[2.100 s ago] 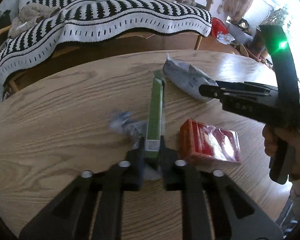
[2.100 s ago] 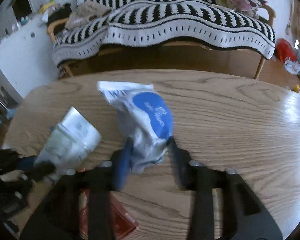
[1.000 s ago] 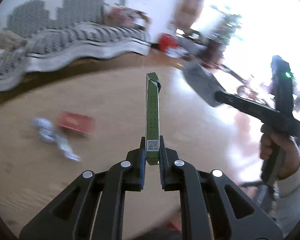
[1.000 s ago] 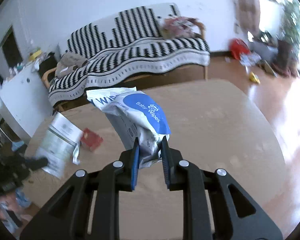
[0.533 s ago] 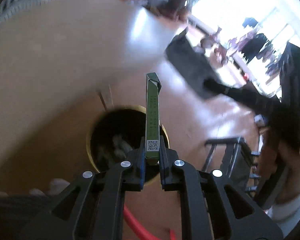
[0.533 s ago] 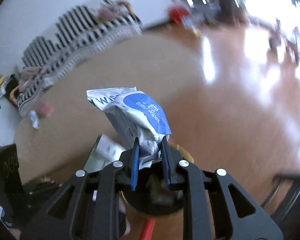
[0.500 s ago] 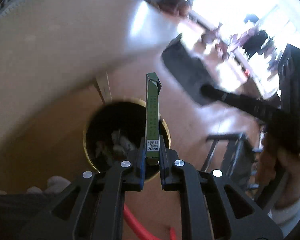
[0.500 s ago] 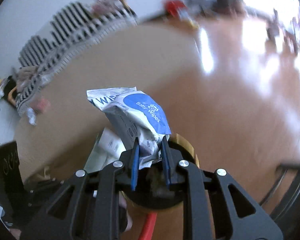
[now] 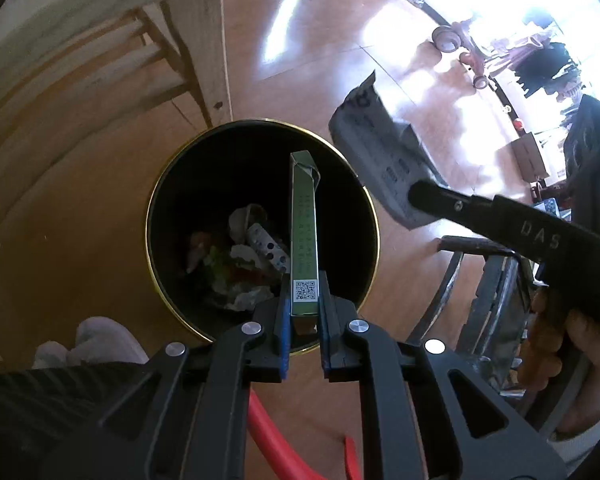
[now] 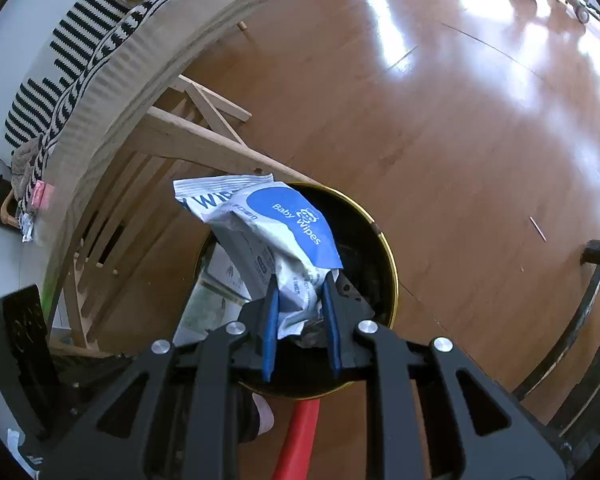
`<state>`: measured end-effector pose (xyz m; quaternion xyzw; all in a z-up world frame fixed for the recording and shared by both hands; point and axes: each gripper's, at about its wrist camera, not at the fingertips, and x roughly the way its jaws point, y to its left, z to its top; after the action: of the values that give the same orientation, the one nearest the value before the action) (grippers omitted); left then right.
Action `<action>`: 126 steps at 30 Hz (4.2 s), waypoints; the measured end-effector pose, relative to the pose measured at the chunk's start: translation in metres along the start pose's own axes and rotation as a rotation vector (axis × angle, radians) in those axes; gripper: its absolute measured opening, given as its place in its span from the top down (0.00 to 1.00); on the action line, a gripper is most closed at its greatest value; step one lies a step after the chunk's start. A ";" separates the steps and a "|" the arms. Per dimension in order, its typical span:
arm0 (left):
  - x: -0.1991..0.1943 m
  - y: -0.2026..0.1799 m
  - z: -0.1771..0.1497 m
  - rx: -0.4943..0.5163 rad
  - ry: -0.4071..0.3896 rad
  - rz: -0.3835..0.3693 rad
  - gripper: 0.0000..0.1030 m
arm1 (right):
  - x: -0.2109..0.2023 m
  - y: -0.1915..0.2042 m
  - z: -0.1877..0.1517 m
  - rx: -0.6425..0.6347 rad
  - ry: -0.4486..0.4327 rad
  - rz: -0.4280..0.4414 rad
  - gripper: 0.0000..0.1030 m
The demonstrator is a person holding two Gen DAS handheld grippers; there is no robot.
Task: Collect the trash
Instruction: 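Carry the green strip and wipes packet over the black bin and release both, then return both tools to the table trash, then grasp the crumpled tissue with the left tool while the right tool grasps the red cigarette box, then carry the tissue and red box over the black bin and release both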
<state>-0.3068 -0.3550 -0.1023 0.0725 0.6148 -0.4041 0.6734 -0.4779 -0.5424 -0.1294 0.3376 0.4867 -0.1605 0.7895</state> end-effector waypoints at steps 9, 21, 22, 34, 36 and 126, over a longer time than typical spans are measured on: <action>-0.019 0.000 -0.003 -0.024 -0.071 0.030 0.06 | -0.018 0.000 0.010 0.051 -0.049 0.021 0.07; -0.162 0.037 -0.008 -0.043 -0.312 0.064 0.06 | -0.080 0.101 0.030 -0.259 -0.327 -0.056 0.07; -0.184 0.055 -0.009 -0.082 -0.358 0.092 0.06 | -0.078 0.119 0.033 -0.296 -0.331 -0.036 0.07; -0.314 0.283 -0.042 -0.483 -0.481 0.463 0.06 | -0.001 0.327 0.043 -0.660 -0.225 0.093 0.07; -0.313 0.303 -0.040 -0.504 -0.461 0.464 0.06 | 0.016 0.348 0.041 -0.692 -0.194 0.088 0.07; -0.192 -0.007 0.034 0.180 -0.340 0.096 0.75 | -0.149 0.116 0.053 -0.375 -0.324 0.111 0.43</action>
<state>-0.2695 -0.2924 0.0786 0.0921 0.4496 -0.4313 0.7768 -0.4460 -0.5073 0.0606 0.1813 0.3556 -0.0757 0.9138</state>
